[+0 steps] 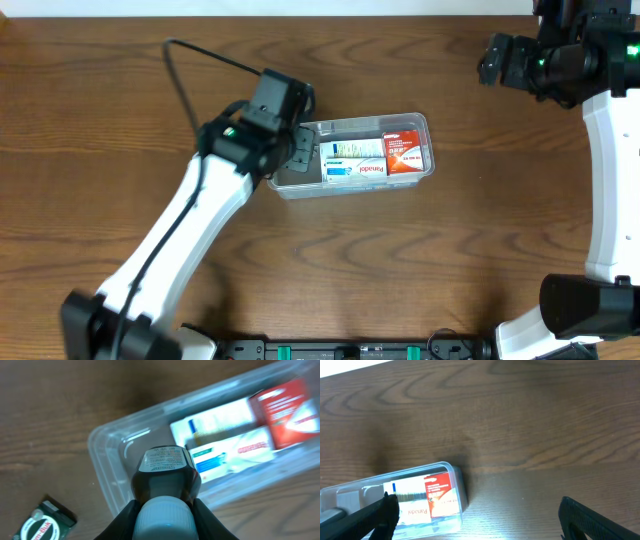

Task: Pack container
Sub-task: 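Lower the bottle upright into the container's left end and release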

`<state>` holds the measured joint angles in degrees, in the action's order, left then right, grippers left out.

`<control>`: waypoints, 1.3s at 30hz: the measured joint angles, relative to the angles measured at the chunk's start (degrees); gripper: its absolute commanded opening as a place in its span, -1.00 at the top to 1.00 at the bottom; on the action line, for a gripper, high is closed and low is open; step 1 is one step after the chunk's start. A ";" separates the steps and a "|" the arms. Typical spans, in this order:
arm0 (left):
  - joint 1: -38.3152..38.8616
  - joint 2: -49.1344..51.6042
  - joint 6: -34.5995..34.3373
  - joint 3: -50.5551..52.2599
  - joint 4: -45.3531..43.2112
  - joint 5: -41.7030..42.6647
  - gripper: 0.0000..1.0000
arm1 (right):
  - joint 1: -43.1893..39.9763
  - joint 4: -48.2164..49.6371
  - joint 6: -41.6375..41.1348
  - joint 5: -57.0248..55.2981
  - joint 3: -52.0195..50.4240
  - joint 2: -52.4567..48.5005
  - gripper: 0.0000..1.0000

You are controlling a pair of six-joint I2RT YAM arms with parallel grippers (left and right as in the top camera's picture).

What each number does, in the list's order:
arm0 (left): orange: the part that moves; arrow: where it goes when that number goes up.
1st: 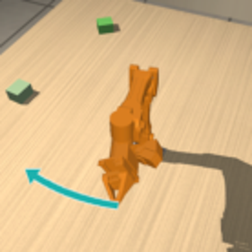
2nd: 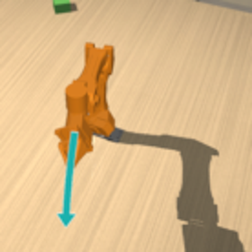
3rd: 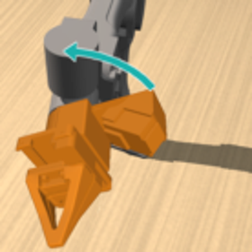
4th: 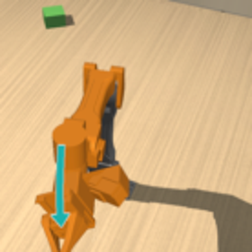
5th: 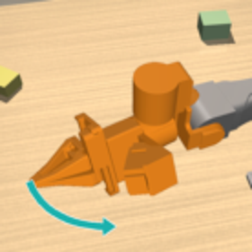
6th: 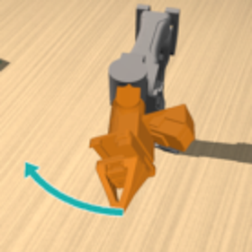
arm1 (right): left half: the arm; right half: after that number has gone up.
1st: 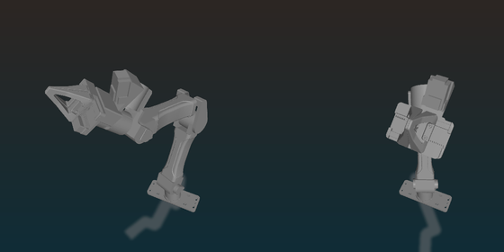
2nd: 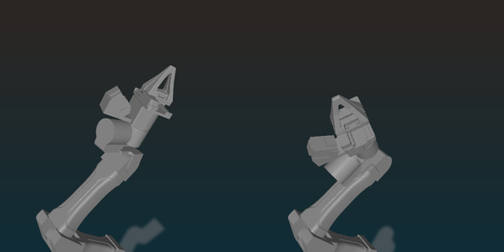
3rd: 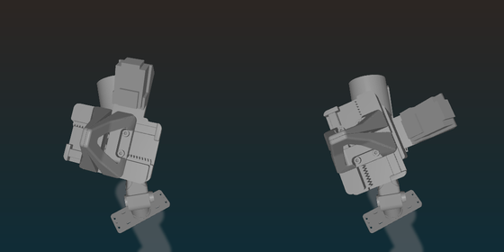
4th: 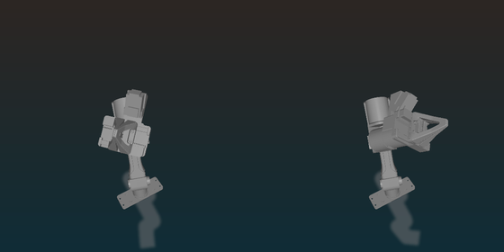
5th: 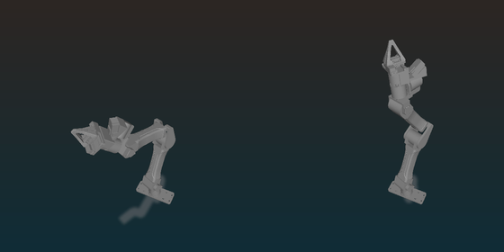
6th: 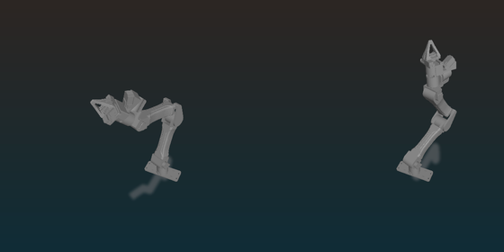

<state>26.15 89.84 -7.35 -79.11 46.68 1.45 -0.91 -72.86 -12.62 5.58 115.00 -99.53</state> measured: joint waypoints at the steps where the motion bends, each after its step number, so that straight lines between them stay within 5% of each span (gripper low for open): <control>1: 0.00 1.68 -0.11 0.00 -0.22 -0.37 0.40 | 0.00 0.00 -0.02 0.00 0.00 0.00 -0.99; 17: 0.00 12.33 -0.24 0.00 -8.68 -1.90 0.38 | 0.00 0.00 -0.02 0.00 0.00 0.00 -0.99; 25: 0.00 12.44 -0.61 0.00 -9.68 -2.43 -0.28 | 0.00 0.00 0.00 0.00 0.00 0.00 -0.98; 39: 0.00 10.29 -0.57 0.00 -5.66 -2.99 -0.37 | 0.00 0.00 0.00 0.00 0.00 0.00 -0.98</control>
<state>26.15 100.14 -7.92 -79.11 41.01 -1.54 -0.91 -72.86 -12.62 5.58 115.00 -99.53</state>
